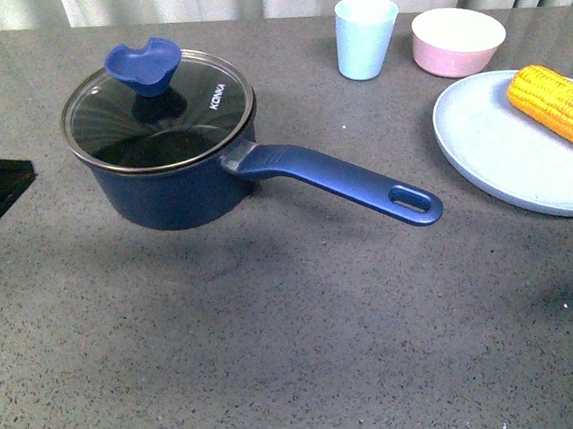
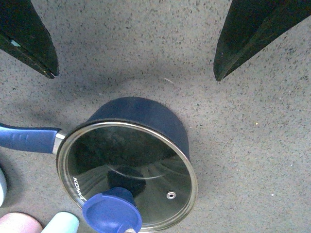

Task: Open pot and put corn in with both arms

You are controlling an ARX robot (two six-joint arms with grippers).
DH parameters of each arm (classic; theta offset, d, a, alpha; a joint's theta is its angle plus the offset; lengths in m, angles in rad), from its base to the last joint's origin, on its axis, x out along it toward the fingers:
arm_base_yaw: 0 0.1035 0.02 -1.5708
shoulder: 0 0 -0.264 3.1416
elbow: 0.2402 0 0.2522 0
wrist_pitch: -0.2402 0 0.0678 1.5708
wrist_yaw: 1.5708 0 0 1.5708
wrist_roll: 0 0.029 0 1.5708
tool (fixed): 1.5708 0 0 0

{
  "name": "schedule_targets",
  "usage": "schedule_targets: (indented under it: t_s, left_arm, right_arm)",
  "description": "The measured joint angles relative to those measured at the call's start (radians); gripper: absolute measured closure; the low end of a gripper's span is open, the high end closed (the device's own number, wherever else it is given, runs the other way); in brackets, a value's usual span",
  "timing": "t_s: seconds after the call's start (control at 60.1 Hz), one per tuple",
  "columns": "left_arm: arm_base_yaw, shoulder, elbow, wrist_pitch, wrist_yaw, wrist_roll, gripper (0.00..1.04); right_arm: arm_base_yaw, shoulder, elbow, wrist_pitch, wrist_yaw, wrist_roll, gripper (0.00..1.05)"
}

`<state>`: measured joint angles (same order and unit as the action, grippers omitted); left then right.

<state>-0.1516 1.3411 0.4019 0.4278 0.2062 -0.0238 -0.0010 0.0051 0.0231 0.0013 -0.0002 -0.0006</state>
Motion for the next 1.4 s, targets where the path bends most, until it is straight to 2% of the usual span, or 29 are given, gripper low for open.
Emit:
schedule_targets:
  t_s: [0.449, 1.398]
  left_arm:
    - [-0.048, 0.294, 0.192, 0.101, -0.024, -0.003, 0.09]
    - [-0.12, 0.491, 0.388, 0.179, -0.05, 0.043, 0.09]
  right_arm:
    - [0.0, 0.0, 0.0, 0.0, 0.0, 0.0, 0.09]
    - [0.0, 0.0, 0.0, 0.0, 0.0, 0.0, 0.09]
